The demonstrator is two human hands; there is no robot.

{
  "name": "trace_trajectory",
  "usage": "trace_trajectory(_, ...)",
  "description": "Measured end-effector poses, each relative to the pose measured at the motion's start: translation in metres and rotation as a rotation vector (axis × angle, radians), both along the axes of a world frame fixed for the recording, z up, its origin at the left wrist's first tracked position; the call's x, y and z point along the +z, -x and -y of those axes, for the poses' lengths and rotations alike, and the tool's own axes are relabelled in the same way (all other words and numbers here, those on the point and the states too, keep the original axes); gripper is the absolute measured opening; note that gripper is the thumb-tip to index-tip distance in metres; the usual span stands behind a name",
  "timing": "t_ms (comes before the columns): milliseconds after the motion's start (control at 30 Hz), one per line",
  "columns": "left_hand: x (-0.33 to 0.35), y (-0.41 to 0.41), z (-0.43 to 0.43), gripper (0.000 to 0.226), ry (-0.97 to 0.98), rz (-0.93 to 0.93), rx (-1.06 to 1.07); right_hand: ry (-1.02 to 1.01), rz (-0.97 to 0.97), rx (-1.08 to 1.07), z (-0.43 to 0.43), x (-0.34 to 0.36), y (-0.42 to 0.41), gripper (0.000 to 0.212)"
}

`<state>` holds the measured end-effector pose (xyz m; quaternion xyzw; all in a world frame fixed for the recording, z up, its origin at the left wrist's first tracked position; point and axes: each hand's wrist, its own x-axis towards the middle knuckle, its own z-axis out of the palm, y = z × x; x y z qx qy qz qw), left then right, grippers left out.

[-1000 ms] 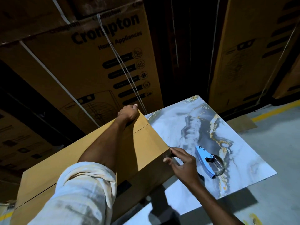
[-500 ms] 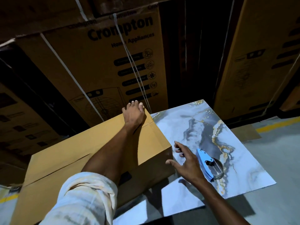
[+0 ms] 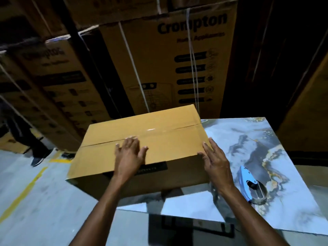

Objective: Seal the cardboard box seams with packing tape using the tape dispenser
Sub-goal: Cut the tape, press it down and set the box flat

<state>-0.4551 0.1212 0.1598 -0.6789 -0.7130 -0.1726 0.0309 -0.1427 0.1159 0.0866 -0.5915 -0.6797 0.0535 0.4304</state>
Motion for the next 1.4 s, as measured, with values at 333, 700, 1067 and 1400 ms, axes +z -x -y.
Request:
trace_trajectory(333,-0.027,0.121,0.051,0.096,-0.212,0.497,0.757,0.025,-0.129,-0.112,0.012,0.006,0.011,0.04)
trace_trajectory(700,-0.034,0.088,-0.077,0.099,0.083,0.389,0.029,0.265,-0.084,-0.436,-0.066,0.027,-0.077,0.039)
trace_trajectory(1067,-0.03,0.11,-0.166,0.095,0.128,0.236,0.084,0.517,0.141,-0.34,-0.133,0.051,-0.062,0.055)
trace_trajectory(1400,-0.041,0.102,-0.147,0.125,0.002,0.651,0.058,0.633,-0.015,-0.146,-0.105,0.049,-0.064,0.087)
